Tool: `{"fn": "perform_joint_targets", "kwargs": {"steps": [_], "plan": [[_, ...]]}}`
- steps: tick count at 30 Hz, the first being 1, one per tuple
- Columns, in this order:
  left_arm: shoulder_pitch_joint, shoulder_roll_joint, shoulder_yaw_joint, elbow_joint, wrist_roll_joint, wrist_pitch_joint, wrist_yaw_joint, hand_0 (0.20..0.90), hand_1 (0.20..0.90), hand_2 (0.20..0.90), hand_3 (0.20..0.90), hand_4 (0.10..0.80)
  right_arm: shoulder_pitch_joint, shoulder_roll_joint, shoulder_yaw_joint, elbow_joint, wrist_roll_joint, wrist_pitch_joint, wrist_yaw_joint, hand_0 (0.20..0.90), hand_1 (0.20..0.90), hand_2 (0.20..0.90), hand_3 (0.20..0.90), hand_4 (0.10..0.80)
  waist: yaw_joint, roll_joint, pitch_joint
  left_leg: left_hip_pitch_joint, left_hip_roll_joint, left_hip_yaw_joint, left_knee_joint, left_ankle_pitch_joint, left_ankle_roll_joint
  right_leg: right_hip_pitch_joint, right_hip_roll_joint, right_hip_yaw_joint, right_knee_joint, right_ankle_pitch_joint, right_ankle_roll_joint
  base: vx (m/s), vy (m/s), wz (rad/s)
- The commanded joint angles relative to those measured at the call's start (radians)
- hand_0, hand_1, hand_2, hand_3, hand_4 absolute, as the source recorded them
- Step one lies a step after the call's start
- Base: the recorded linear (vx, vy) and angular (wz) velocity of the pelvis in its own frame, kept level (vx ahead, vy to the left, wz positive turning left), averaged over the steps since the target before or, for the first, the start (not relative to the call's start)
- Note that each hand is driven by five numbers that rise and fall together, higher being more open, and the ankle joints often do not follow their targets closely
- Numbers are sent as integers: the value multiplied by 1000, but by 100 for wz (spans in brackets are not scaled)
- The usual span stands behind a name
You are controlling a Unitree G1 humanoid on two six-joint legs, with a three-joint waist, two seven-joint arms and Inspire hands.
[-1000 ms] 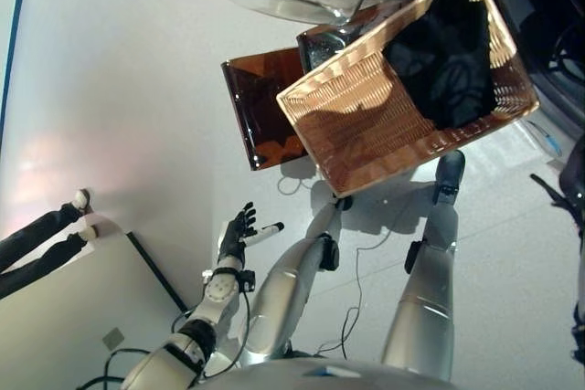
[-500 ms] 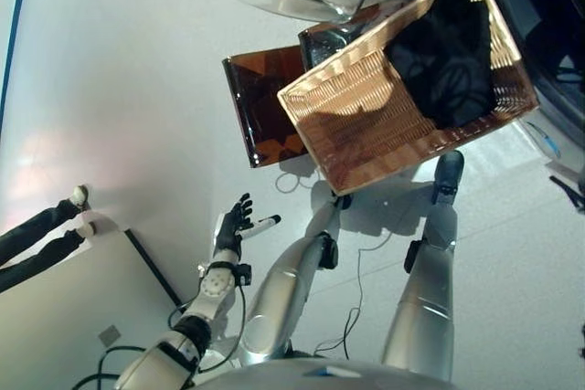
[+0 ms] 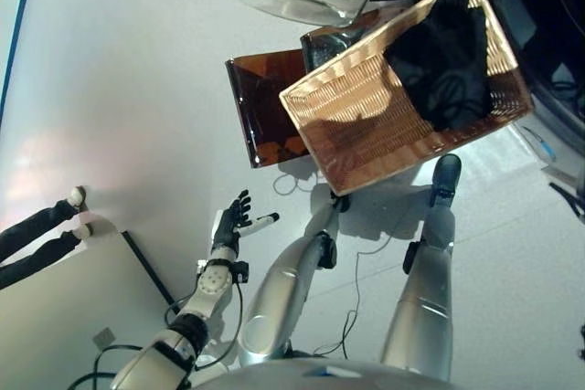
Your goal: Pick up the clothes and place them into the washing machine
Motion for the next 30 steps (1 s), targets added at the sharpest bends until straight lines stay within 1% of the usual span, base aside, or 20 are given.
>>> {"fn": "perform_joint_targets", "kwargs": {"steps": [1, 5, 6, 8, 9, 10, 13, 14, 16, 17, 18, 20, 21, 22, 23, 24, 25, 27, 28, 30], "plan": [[49, 95, 60, 38, 25, -3, 54, 900, 900, 900, 900, 800, -24, -91, 207, -69, -347, 71, -146, 900, 900, 900, 900, 800, 23, 14, -86, 71, -1, -48, -129, 63, -122, 44, 120, -34, 87, -125, -53, -16, -3, 6], [42, 75, 84, 35, 55, 6, 76, 900, 900, 900, 900, 800, 73, -86, 227, -36, -663, 299, -292, 900, 900, 900, 900, 800, 32, 7, -100, 87, -6, -55, -129, 59, -119, 76, 118, -41, 72, -126, -55, -3, 6, 10], [42, 65, 88, 37, 61, 5, 85, 900, 900, 900, 900, 800, 116, -85, 203, -44, -701, 337, -328, 900, 900, 900, 900, 800, 33, 5, -105, 88, -6, -56, -129, 62, -118, 80, 118, -43, 69, -122, -56, 4, 16, 14], [39, 51, 97, 37, 68, 6, 94, 900, 900, 900, 900, 800, 189, -91, 183, -73, -784, 402, -350, 900, 900, 900, 900, 800, 30, 2, -109, 100, -10, -60, -129, 57, -116, 93, 117, -43, 71, -128, -56, -1, 12, 5], [39, 52, 97, 37, 68, 6, 94, 900, 900, 900, 900, 800, 192, -91, 179, -76, -785, 403, -351, 900, 900, 900, 900, 800, 31, 1, -110, 97, -9, -60, -129, 61, -116, 91, 117, -43, 69, -122, -56, 0, 0, 0], [41, 33, 112, 46, 73, 6, 98, 900, 900, 900, 900, 800, 295, -84, 121, -118, -834, 450, -378, 900, 900, 900, 900, 800, 25, -7, -116, 112, -12, -66, -129, 52, -115, 114, 111, -46, 70, -130, -55, 0, 0, 0], [42, 28, 121, 58, 75, 8, 103, 900, 900, 900, 900, 800, 350, -65, 74, -132, -830, 448, -382, 900, 900, 900, 900, 800, 26, -20, -126, 118, -13, -66, -129, 52, -113, 127, 109, -50, 62, -124, -55, 0, 31, 6], [40, 23, 129, 75, 78, 14, 106, 900, 900, 900, 900, 800, 392, -33, 41, -159, -816, 430, -379, 900, 900, 900, 900, 800, 20, -30, -132, 126, -13, -65, -129, 49, -112, 136, 108, -52, 60, -123, -55, -12, 11, 4], [39, 22, 133, 80, 82, 16, 110, 900, 900, 900, 900, 800, 418, -16, 23, -178, -809, 416, -383, 900, 900, 900, 900, 800, 18, -37, -133, 131, -12, -65, -129, 47, -111, 144, 106, -54, 58, -123, -55, 3, 6, -3], [40, 19, 132, 89, 90, 22, 113, 900, 900, 900, 900, 800, 476, 34, -2, -190, -811, 413, -398, 900, 900, 900, 900, 800, 15, -49, -133, 145, -13, -67, -129, 45, -111, 164, 106, -56, 56, -123, -55, 6, 12, -10], [40, 20, 131, 89, 90, 22, 113, 900, 900, 900, 900, 800, 478, 35, -3, -191, -811, 414, -399, 900, 900, 900, 900, 800, 15, -50, -133, 145, -13, -67, -129, 44, -111, 165, 106, -56, 56, -123, -55, 2, 9, -12], [35, 16, 140, 102, 97, 26, 121, 900, 900, 900, 900, 800, 517, 86, -18, -233, -823, 405, -405, 900, 900, 900, 900, 800, 8, -65, -132, 155, -12, -68, -129, 41, -109, 178, 106, -56, 51, -121, -55, 12, -3, -10], [32, 14, 145, 115, 104, 29, 130, 900, 900, 900, 900, 800, 568, 147, -43, -271, -827, 391, -413, 900, 900, 900, 900, 800, 1, -79, -130, 171, -11, -71, -129, 33, -107, 197, 106, -61, 48, -127, -54, 11, 0, -9], [32, 15, 145, 115, 104, 28, 130, 900, 900, 900, 900, 800, 570, 148, -45, -273, -828, 391, -413, 900, 900, 900, 900, 800, 1, -81, -130, 168, -11, -71, -129, 37, -107, 195, 107, -61, 45, -121, -54, 11, -1, -9], [30, 13, 147, 117, 107, 31, 132, 900, 900, 900, 900, 800, 590, 177, -49, -287, -834, 387, -409, 900, 900, 900, 900, 800, 0, -87, -131, 170, -10, -70, -129, 36, -106, 198, 107, -61, 43, -120, -54, 13, -4, -10], [28, 12, 152, 128, 115, 34, 139, 900, 900, 900, 900, 800, 628, 234, -54, -339, -843, 364, -413, 900, 900, 900, 900, 800, -6, -100, -128, 182, -8, -70, -129, 30, -104, 213, 111, -61, 43, -127, -55, 13, -4, -9], [28, 13, 152, 128, 115, 34, 139, 900, 900, 900, 900, 800, 630, 234, -56, -341, -844, 366, -413, 900, 900, 900, 900, 800, -6, -101, -128, 179, -8, -70, -129, 34, -104, 211, 111, -61, 40, -122, -56, 14, 2, -15], [25, 9, 151, 137, 123, 35, 146, 900, 900, 900, 900, 800, 656, 283, -58, -361, -842, 332, -409, 900, 900, 900, 900, 800, -9, -114, -128, 185, -8, -72, -129, 32, -102, 220, 113, -61, 37, -122, -57, 11, -9, -15], [23, 3, 158, 144, 131, 33, 152, 900, 900, 900, 900, 800, 694, 323, -35, -410, -865, 299, -385, 900, 900, 900, 900, 800, -12, -124, -127, 188, -5, -74, -129, 32, -101, 226, 114, -62, 36, -123, -58, 25, -13, -8], [23, 3, 163, 146, 134, 33, 160, 900, 900, 900, 900, 800, 716, 342, -28, -439, -878, 285, -379, 900, 900, 900, 900, 800, -14, -131, -126, 189, -5, -73, -129, 32, -101, 229, 115, -63, 35, -122, -58, 16, -9, -9]]}}
